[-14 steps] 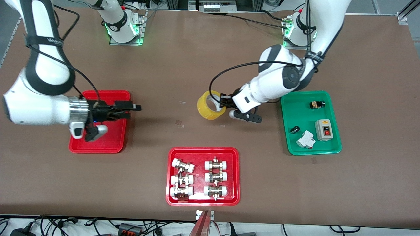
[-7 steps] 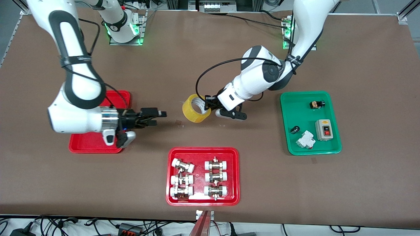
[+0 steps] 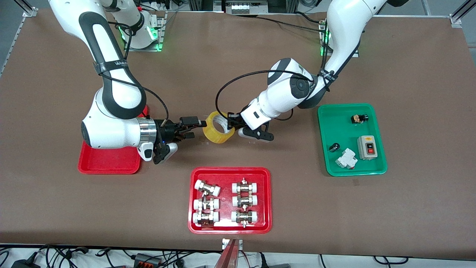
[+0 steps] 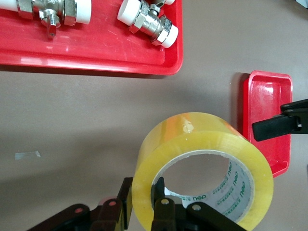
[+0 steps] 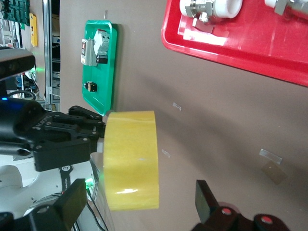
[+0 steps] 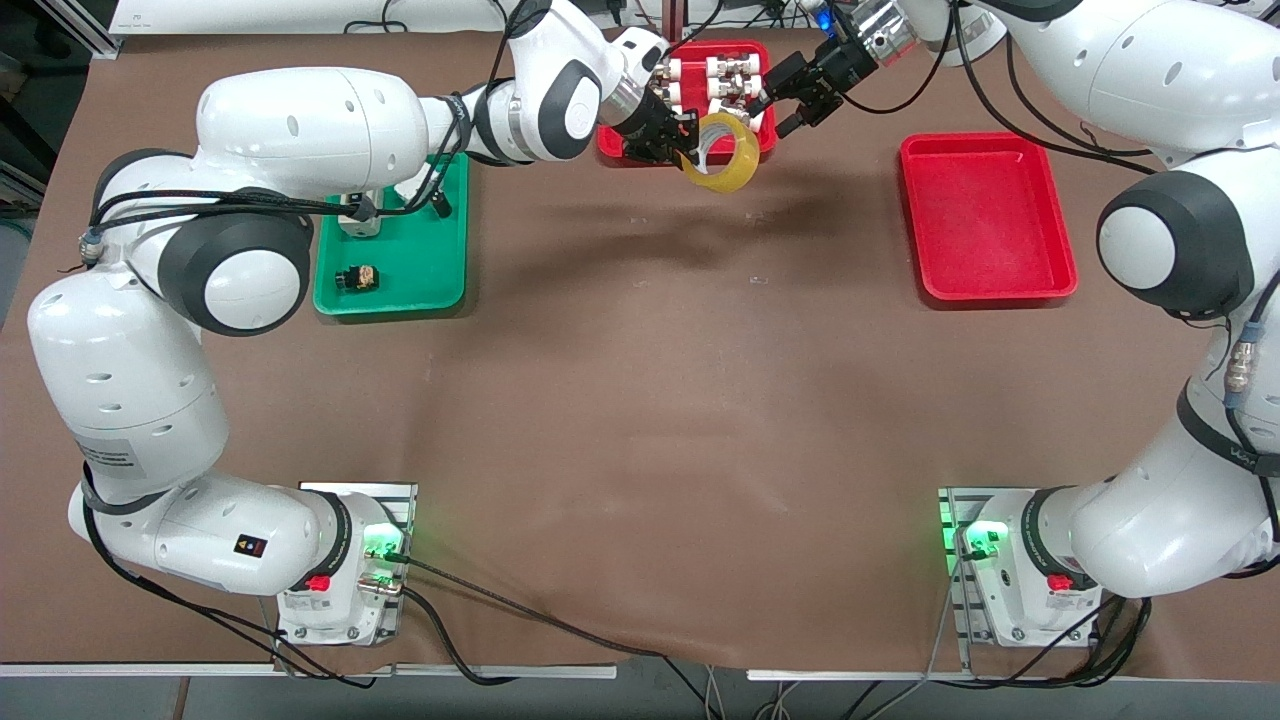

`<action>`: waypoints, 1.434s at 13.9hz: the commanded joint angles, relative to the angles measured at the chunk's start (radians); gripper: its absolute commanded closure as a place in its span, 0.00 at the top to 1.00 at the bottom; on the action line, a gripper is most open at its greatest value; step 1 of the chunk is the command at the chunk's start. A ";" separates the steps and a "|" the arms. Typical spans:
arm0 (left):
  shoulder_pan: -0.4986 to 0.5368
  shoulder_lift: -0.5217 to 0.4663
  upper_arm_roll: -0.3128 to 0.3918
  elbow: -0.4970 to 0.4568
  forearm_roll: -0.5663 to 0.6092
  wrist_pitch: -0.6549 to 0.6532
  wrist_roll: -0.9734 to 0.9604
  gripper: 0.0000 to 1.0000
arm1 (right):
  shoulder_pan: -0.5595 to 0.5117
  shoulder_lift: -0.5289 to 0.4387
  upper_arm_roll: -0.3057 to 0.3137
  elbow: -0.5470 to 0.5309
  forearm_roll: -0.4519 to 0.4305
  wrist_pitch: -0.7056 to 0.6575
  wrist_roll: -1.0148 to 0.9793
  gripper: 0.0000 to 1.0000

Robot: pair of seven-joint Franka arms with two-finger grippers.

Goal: Left arm passes tape to right arm into tray
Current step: 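Close the right gripper on the tape held by the left gripper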

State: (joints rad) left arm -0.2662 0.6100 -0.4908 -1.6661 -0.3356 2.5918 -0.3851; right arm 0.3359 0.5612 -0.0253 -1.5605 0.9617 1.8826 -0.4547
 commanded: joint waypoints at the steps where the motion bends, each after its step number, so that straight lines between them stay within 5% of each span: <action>1: -0.015 0.019 0.009 0.035 0.015 0.008 -0.005 0.00 | 0.028 0.014 -0.007 0.020 0.014 0.012 -0.021 1.00; 11: -0.024 0.036 0.011 0.051 0.016 0.059 -0.002 0.00 | 0.061 0.034 -0.007 0.011 0.002 0.021 -0.021 1.00; 12: -0.024 0.036 0.011 0.051 0.016 0.060 -0.002 0.00 | 0.063 0.034 -0.007 0.011 0.002 0.020 -0.022 0.92; 13: -0.024 0.036 0.011 0.051 0.016 0.059 0.000 0.00 | 0.061 0.034 -0.007 0.011 0.002 0.018 -0.022 0.69; 14: -0.022 0.036 0.011 0.051 0.016 0.059 0.000 0.00 | 0.060 0.034 -0.007 0.011 0.002 0.018 -0.022 0.57; 20: -0.015 0.037 0.011 0.051 0.089 0.059 0.000 0.00 | 0.054 0.034 -0.007 0.013 0.002 0.013 -0.047 0.29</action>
State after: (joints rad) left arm -0.2778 0.6390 -0.4862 -1.6381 -0.2761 2.6477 -0.3858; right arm 0.3907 0.5907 -0.0251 -1.5591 0.9611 1.9029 -0.4780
